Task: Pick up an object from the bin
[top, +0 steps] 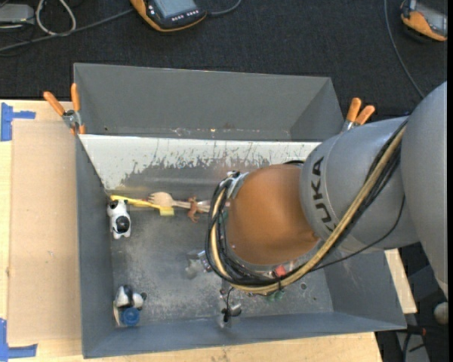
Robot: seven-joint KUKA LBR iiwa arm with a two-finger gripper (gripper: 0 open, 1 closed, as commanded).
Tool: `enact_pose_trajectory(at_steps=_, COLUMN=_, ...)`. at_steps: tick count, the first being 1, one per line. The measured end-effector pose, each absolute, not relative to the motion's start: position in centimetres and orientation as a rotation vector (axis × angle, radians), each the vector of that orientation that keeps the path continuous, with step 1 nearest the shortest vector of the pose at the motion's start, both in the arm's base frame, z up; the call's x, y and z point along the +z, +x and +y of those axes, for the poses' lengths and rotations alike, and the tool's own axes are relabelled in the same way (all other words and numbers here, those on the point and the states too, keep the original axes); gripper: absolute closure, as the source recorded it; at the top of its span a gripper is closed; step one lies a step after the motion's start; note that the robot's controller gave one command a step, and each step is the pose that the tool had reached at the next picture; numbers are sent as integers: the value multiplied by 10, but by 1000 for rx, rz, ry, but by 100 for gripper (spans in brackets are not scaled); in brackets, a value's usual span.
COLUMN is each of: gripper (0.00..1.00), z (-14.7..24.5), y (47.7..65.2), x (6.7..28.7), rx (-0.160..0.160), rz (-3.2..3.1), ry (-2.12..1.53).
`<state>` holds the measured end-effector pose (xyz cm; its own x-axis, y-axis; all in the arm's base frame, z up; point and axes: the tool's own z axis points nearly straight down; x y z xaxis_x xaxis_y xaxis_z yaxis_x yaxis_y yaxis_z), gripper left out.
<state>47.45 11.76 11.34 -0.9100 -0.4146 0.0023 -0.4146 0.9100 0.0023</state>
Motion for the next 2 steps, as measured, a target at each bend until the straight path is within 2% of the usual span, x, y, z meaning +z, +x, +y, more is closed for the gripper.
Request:
enact_pose_trajectory(at_steps=1, gripper=0, z=138, y=472, x=102, rx=-5, rz=-3003, ry=947)
enact_pose_trajectory(at_steps=2, gripper=0, z=148, y=478, x=73, rx=-1, rz=-3062, ry=807)
